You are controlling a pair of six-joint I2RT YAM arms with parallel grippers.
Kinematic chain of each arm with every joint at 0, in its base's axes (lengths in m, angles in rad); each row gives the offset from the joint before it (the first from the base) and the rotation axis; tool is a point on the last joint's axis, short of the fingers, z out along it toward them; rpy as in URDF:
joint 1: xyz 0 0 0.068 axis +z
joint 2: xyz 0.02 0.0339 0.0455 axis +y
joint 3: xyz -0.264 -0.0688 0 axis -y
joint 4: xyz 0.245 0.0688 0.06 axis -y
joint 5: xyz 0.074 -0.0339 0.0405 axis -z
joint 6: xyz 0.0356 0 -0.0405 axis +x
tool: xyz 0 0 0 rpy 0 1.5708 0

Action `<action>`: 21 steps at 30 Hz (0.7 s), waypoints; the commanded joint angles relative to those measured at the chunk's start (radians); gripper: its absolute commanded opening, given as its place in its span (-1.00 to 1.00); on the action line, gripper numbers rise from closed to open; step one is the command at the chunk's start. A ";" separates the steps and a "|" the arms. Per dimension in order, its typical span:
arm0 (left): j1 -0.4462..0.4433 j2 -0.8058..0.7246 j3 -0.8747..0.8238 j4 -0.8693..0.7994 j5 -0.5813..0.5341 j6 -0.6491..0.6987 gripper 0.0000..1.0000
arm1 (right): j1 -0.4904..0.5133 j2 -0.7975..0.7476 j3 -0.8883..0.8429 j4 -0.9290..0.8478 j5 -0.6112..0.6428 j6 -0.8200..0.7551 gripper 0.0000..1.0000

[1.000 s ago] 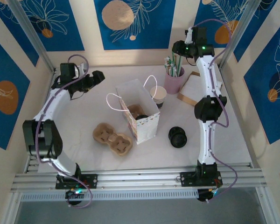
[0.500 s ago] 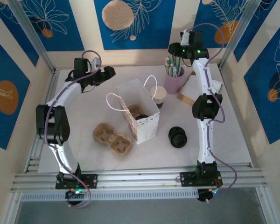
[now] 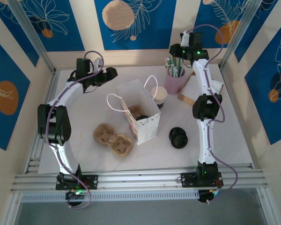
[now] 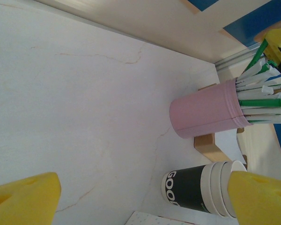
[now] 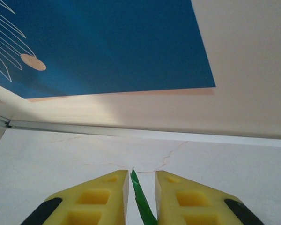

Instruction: Pack the takeout coffee

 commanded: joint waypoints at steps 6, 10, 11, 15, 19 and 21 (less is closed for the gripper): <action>-0.003 -0.006 0.007 0.015 0.029 0.024 0.83 | 0.005 -0.003 0.041 0.004 0.006 -0.040 -0.78; -0.004 -0.009 0.002 0.016 0.031 0.023 0.83 | 0.006 -0.010 0.040 -0.005 0.013 -0.050 -0.93; -0.004 -0.010 0.000 0.016 0.030 0.023 0.83 | 0.006 -0.011 0.040 -0.006 0.013 -0.053 -0.96; -0.003 -0.012 -0.003 0.016 0.029 0.022 0.83 | 0.005 -0.020 0.042 -0.007 0.019 -0.059 -0.99; -0.004 -0.018 -0.010 0.017 0.026 0.023 0.83 | 0.011 -0.049 0.042 -0.008 0.028 -0.070 -1.00; -0.004 -0.022 -0.013 0.017 0.026 0.021 0.83 | 0.015 -0.069 0.041 -0.008 0.035 -0.077 -1.00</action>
